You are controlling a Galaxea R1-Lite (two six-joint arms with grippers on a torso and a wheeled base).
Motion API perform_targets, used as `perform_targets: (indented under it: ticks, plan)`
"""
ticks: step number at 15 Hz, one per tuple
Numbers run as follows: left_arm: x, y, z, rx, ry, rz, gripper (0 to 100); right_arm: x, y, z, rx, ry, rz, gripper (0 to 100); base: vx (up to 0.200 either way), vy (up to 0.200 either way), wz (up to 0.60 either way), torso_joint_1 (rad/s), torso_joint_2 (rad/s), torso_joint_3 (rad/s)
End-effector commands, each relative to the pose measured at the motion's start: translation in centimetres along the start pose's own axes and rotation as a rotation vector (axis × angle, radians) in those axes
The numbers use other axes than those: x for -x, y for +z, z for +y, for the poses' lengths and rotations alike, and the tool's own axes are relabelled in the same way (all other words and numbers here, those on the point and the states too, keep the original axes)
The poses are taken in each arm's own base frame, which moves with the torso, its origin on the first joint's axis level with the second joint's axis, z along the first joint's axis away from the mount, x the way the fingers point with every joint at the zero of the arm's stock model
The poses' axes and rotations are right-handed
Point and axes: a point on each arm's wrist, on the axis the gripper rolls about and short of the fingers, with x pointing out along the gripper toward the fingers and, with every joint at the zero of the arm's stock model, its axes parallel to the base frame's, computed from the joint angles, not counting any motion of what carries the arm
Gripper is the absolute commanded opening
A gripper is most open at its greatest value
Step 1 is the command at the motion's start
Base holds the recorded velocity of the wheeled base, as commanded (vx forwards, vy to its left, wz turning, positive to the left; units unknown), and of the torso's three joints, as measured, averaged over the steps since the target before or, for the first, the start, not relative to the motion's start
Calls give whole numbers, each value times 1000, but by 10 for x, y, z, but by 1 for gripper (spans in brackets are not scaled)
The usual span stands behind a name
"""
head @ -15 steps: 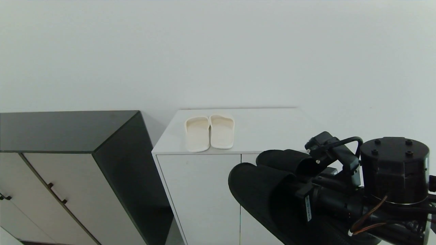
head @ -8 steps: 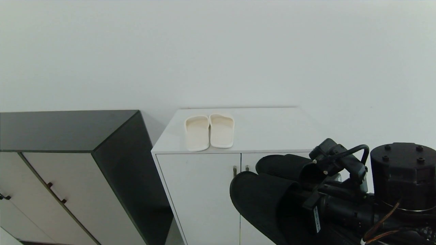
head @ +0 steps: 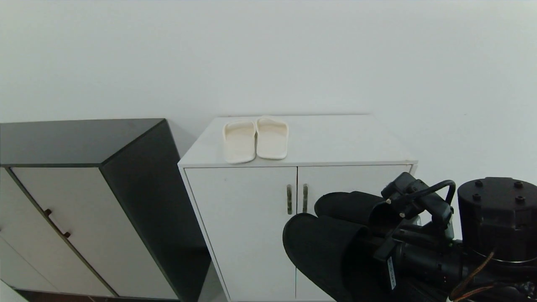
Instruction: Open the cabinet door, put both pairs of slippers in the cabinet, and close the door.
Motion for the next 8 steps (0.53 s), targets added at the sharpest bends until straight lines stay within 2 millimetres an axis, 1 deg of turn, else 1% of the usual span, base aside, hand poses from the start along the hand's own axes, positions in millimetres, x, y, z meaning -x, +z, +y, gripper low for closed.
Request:
perform_targets:
  ticks: [1,8]
  plan:
    - [0,0,0,0,1,2,0,0,-1,0,-1,0,4,0,0,0,0,-198,525,320]
    - [0,0,0,0,1,2,0,0,-2,0,1,-2,6,0,0,0,0,-180,504,316]
